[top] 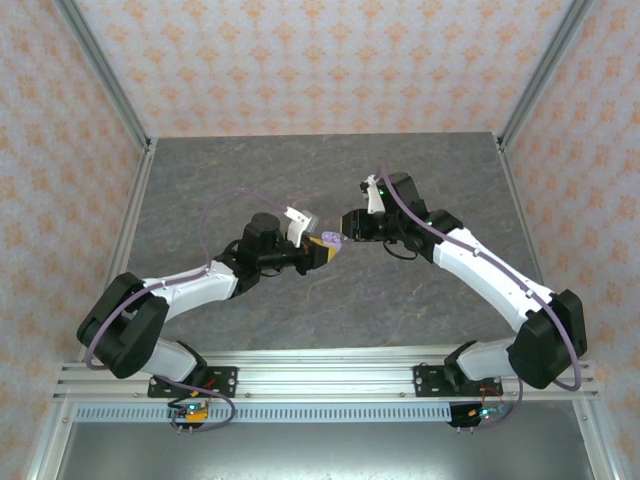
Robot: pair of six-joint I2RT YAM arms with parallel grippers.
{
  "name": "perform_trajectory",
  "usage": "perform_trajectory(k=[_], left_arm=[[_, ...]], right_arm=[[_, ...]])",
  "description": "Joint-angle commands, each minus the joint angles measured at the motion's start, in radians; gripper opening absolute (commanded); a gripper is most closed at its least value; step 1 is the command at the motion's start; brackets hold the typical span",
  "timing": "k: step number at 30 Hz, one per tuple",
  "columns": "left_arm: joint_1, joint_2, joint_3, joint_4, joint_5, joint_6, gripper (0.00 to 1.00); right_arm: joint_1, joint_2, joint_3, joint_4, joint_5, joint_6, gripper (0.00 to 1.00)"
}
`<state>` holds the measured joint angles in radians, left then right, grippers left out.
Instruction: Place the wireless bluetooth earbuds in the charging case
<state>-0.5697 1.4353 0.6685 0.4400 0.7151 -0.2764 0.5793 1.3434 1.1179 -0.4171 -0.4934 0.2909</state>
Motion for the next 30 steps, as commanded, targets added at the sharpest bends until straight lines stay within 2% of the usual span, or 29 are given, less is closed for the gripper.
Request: perform_trajectory(k=[1,30], left_arm=[[-0.009,-0.022,0.003,0.06,0.019,0.034,0.05],[-0.044,0.034,0.089,0.017,0.029,-0.027,0.06]], right_arm=[[0.018,-0.02,0.047,0.023,0.03,-0.029,0.23],[0.04,-0.012,0.02,0.037,0.046,-0.032,0.23]])
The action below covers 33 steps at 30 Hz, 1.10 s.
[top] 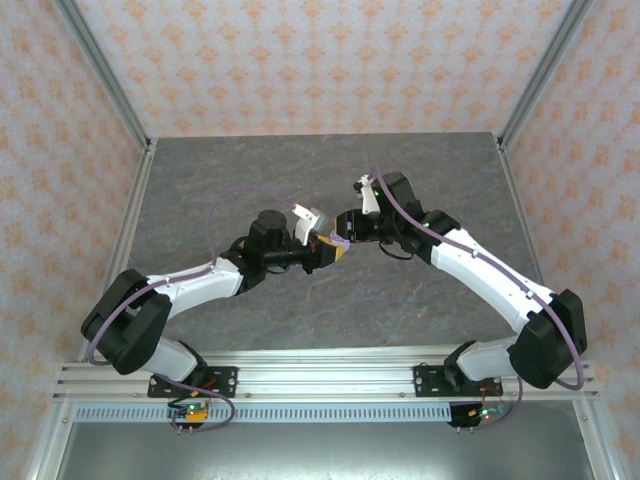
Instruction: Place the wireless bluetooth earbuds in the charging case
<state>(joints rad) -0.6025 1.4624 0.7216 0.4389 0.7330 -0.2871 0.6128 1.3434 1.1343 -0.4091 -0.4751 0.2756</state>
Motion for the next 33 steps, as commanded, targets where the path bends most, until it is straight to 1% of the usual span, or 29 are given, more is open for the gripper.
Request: perform_trajectory(k=[1,23,33], left_arm=[[-0.011,0.007,0.037,0.018,0.014,-0.018,0.06],[-0.013,-0.004,0.046,-0.007,0.008,-0.021,0.06],[-0.012,0.005,0.062,-0.028,-0.043,-0.032,0.06]], right_arm=[[0.007,-0.011,0.003,0.029,0.028,-0.017,0.23],[0.016,0.019,0.013,0.006,0.058,-0.03,0.23],[0.035,0.029,0.018,-0.032,0.096,-0.054,0.23]])
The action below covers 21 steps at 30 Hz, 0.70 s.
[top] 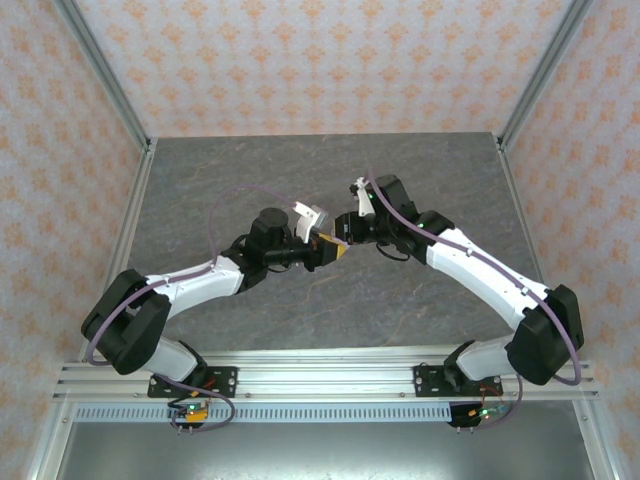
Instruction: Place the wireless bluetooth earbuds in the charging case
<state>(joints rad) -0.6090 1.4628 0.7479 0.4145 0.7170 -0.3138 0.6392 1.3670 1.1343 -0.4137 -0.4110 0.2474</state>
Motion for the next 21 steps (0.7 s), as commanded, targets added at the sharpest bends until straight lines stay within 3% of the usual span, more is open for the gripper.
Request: perform_trajectory(k=[1,15,21], left_arm=[[-0.005,0.008,0.038,-0.008,-0.029,-0.003,0.06],[-0.005,0.027,0.052,-0.004,-0.032,-0.014,0.06],[-0.006,0.027,0.047,-0.006,-0.035,-0.01,0.06]], right_arm=[[0.01,0.007,0.019,-0.032,0.031,-0.027,0.23],[0.014,0.0,0.025,-0.04,0.018,-0.029,0.27],[0.014,-0.011,0.033,-0.039,0.012,-0.019,0.38]])
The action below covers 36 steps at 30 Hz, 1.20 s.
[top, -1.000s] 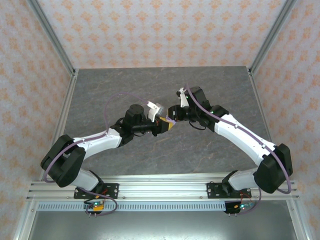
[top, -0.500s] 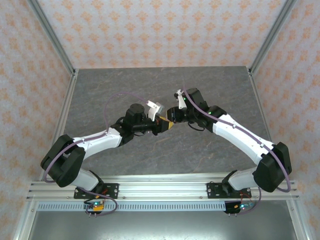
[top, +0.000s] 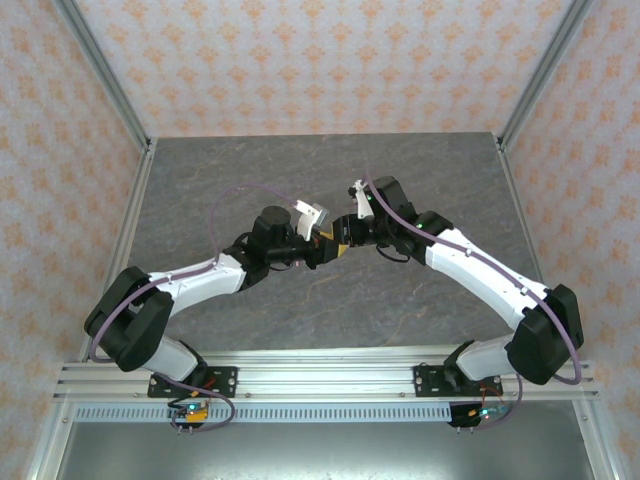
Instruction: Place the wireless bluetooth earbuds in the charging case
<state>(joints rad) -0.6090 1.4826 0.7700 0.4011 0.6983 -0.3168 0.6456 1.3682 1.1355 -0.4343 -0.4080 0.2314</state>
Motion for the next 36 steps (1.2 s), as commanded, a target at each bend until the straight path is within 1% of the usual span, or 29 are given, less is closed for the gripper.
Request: perform_trajectory(k=[1,5,10,15,18,22,28,31,36], left_arm=[[-0.006,0.007,0.026,0.007,-0.017,-0.006,0.07],[-0.006,-0.006,0.01,0.009,-0.018,0.019,0.07],[-0.009,-0.065,-0.048,0.036,-0.032,0.095,0.07],[-0.013,-0.129,-0.058,-0.055,-0.039,0.203,0.07],[-0.014,-0.168,-0.058,-0.101,-0.035,0.258,0.07],[-0.018,-0.204,-0.028,-0.21,-0.023,0.344,0.07],[-0.018,-0.221,0.024,-0.358,-0.001,0.447,0.07],[-0.021,-0.227,0.028,-0.37,0.013,0.471,0.07],[-0.028,-0.232,0.033,-0.375,0.026,0.496,0.07]], right_arm=[[0.007,-0.018,0.033,-0.018,0.016,-0.002,0.4],[0.008,-0.042,0.029,-0.017,0.062,0.013,0.43],[0.007,-0.078,0.029,-0.026,0.114,0.032,0.44],[0.006,-0.087,0.056,-0.055,0.128,0.062,0.43],[-0.004,-0.067,0.084,-0.083,0.104,0.087,0.4],[-0.028,-0.027,0.126,-0.133,0.027,0.099,0.36],[-0.053,0.035,0.189,-0.214,-0.05,0.116,0.29],[-0.064,0.073,0.213,-0.251,-0.092,0.119,0.26],[-0.063,0.126,0.239,-0.269,-0.16,0.117,0.26]])
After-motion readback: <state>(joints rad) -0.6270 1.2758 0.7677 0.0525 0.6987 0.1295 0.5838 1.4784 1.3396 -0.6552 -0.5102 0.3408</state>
